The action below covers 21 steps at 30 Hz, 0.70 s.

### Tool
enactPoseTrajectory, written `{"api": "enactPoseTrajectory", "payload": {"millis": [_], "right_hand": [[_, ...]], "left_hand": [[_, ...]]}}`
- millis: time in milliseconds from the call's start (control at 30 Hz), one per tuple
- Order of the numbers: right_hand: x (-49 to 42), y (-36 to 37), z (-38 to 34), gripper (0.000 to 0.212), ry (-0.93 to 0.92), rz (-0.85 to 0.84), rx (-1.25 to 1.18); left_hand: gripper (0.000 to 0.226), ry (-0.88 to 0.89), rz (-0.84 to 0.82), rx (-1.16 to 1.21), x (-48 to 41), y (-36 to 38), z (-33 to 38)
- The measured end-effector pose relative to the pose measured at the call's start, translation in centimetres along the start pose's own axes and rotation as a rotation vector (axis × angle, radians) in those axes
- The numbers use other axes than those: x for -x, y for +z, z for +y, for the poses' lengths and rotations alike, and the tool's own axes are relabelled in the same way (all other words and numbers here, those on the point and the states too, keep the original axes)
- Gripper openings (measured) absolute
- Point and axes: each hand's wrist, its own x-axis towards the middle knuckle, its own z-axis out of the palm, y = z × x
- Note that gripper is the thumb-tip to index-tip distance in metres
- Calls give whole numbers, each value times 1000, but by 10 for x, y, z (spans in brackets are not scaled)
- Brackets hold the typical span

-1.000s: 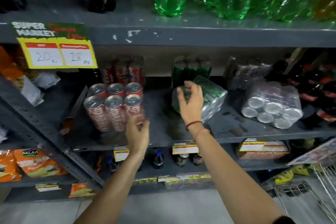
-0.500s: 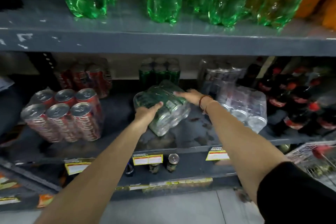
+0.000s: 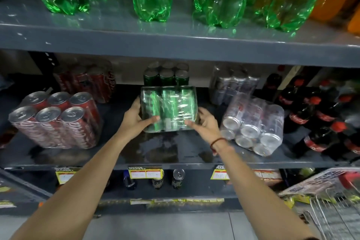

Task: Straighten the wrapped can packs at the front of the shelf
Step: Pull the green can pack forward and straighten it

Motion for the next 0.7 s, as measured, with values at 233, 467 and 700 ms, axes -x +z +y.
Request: {"api": "enactPoseTrajectory", "payload": {"millis": [233,467,700], "right_hand": [[24,26,32,70,-36,125,-55],[20,8,13,58,-29,191,-328],[-26,-9,-46,54,-29,42,-199]], "left_hand": [[81,115,70,-112,20,5,-27],[65,81,245,-40,32,13,-22],[53,-47,416,120,84,93,-12]]}}
